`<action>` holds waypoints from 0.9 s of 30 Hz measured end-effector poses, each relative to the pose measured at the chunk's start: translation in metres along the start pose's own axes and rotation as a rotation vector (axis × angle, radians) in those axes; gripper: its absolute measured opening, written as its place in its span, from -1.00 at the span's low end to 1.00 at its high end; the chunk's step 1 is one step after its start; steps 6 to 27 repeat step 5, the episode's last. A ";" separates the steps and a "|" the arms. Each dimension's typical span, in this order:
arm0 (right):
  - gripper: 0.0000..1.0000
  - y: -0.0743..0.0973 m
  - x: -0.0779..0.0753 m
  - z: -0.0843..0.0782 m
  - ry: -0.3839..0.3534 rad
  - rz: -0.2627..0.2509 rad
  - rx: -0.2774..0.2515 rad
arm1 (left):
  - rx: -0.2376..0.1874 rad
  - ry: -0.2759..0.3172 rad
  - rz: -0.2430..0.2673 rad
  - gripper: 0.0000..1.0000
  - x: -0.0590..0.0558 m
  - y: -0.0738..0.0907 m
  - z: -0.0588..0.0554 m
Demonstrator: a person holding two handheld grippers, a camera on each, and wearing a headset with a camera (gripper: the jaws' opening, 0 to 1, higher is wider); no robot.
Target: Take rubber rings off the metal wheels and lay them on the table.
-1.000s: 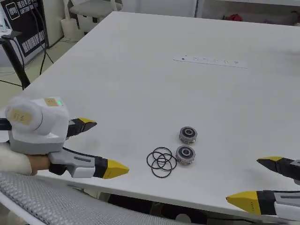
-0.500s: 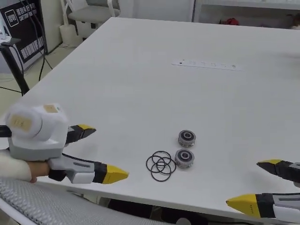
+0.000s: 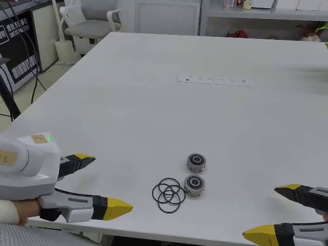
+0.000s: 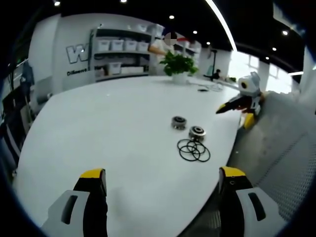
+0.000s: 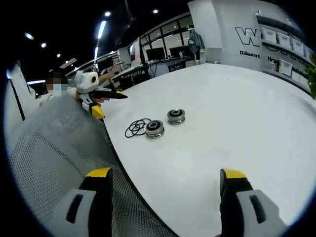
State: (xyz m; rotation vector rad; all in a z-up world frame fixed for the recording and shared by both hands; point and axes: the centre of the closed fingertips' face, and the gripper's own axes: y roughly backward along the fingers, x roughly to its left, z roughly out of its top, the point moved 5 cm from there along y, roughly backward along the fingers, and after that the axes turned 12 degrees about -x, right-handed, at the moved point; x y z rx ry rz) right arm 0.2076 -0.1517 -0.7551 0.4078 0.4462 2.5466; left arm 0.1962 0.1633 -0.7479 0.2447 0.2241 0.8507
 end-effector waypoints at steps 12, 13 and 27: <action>0.73 0.001 0.002 -0.002 -0.005 0.005 0.002 | -0.002 0.002 -0.001 0.92 -0.002 0.001 0.000; 0.73 0.001 0.002 -0.002 -0.005 0.005 0.002 | -0.002 0.002 -0.001 0.92 -0.002 0.001 0.000; 0.73 0.001 0.002 -0.002 -0.005 0.005 0.002 | -0.002 0.002 -0.001 0.92 -0.002 0.001 0.000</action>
